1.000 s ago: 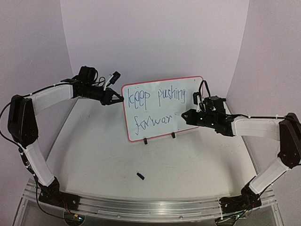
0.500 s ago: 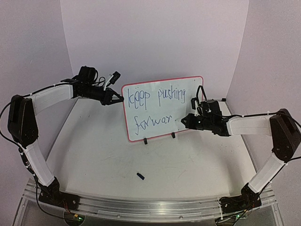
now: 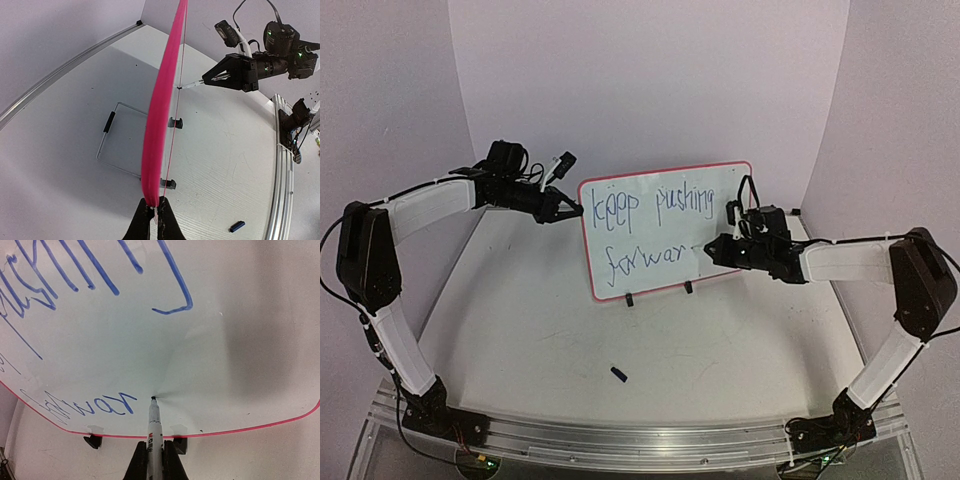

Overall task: Write a sentence on the whiteboard
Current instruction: Write a sentence on the whiteboard stand.

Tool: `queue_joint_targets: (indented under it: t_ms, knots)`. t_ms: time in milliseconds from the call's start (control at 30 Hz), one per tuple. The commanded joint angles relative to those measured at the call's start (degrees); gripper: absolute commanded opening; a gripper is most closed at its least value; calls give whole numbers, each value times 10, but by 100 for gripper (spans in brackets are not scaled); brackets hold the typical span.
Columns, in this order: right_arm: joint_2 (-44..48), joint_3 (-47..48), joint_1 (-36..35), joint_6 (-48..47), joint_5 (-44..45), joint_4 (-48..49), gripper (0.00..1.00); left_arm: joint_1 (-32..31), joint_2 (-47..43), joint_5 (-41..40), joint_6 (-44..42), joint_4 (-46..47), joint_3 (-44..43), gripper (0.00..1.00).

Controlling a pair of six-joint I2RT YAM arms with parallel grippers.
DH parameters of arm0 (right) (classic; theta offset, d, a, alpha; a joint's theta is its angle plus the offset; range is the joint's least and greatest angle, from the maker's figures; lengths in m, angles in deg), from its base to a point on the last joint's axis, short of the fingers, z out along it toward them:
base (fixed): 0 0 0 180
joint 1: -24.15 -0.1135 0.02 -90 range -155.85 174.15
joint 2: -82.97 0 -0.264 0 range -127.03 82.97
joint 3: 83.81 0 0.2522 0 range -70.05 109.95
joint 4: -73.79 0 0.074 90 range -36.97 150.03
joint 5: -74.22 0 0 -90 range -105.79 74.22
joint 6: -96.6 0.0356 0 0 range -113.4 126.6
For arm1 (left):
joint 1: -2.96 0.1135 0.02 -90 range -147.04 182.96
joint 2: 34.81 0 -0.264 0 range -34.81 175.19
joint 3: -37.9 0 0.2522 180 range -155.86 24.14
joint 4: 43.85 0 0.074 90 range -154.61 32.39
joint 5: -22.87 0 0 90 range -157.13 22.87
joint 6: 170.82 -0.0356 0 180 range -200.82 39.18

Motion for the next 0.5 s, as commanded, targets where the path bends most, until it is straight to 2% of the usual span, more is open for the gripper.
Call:
queue_joint_targets:
  t_ms: [0,233,467]
  knots:
    - [-12,26,3,-12,-21,23,0,-13,11,-12,-13,-51,-6,0]
    - [-34,24,2,-16,-37,11,0,-13,11,-12,-13,-51,-6,0]
    - [-35,21,2,-15,-10,1,0,-13,12,-12,-13,-51,-6,0]
